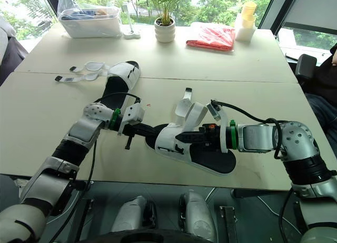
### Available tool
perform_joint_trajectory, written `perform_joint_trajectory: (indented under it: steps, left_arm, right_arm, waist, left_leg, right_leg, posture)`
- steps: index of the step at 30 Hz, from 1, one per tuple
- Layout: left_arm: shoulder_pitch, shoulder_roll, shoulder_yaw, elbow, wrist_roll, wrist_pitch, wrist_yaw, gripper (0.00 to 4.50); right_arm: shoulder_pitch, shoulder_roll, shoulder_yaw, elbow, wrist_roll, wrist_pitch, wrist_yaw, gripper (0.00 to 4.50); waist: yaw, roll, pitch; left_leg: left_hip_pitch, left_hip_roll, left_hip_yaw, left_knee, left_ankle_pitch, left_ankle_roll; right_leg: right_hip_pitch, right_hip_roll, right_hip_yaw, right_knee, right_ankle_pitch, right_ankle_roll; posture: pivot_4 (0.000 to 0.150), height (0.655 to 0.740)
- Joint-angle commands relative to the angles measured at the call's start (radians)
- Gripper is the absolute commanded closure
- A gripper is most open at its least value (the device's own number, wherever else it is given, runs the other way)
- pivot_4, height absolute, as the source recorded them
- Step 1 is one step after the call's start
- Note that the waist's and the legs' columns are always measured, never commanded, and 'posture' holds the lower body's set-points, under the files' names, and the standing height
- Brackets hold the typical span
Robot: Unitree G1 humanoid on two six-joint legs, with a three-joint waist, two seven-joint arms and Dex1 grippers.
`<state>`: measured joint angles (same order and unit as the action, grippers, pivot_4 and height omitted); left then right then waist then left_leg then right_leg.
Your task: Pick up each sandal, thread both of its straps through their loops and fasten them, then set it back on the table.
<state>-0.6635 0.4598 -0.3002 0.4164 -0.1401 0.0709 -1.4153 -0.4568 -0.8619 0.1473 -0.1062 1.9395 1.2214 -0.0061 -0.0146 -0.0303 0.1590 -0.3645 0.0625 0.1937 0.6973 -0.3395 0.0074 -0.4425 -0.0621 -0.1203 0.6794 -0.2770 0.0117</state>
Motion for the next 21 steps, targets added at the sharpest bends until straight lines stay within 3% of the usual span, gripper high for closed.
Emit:
perform_joint_trajectory:
  steps: [1, 6, 16, 21]
  left_arm:
    - [0.013, 0.010, -0.005, 0.006, 0.018, -0.002, 0.009, 4.50]
    - [0.012, 0.014, -0.004, 0.011, 0.020, -0.007, 0.009, 4.50]
    - [0.012, 0.010, -0.003, 0.010, 0.020, -0.009, 0.014, 4.50]
    - [0.014, 0.011, -0.004, 0.009, 0.019, -0.008, 0.014, 4.50]
  right_arm:
    - [0.007, -0.007, 0.021, -0.021, 0.009, 0.019, -0.017, 4.42]
    - [-0.012, 0.011, 0.049, -0.031, -0.098, 0.045, -0.005, 4.42]
    - [-0.015, 0.046, 0.037, -0.190, -0.425, 0.042, 0.232, 4.42]
    - [-0.019, 0.057, -0.023, -0.240, -0.428, 0.035, 0.325, 4.42]
  waist:
    - [0.000, 0.000, 0.000]
    - [-0.001, 0.000, 0.000]
    - [-0.004, 0.000, 0.000]
    - [-0.005, 0.000, 0.000]
  left_leg:
    - [0.000, 0.000, 0.000, 0.000, 0.000, 0.000]
    - [-0.001, 0.000, -0.001, 0.000, 0.000, 0.000]
    - [-0.001, 0.000, -0.001, 0.000, 0.000, 0.000]
    - [-0.003, 0.000, -0.002, 0.000, 0.000, 0.000]
  right_leg:
    - [0.000, 0.000, 0.000, 0.000, 0.000, 0.000]
    - [0.000, 0.000, -0.001, 0.000, 0.000, 0.000]
    - [-0.001, 0.000, -0.001, -0.001, 0.000, 0.000]
    - [-0.002, 0.000, -0.002, -0.001, 0.000, 0.000]
  posture:
    - [0.150, 0.7278]
    - [0.150, 0.7278]
    - [0.150, 0.7278]
    - [0.150, 0.7278]
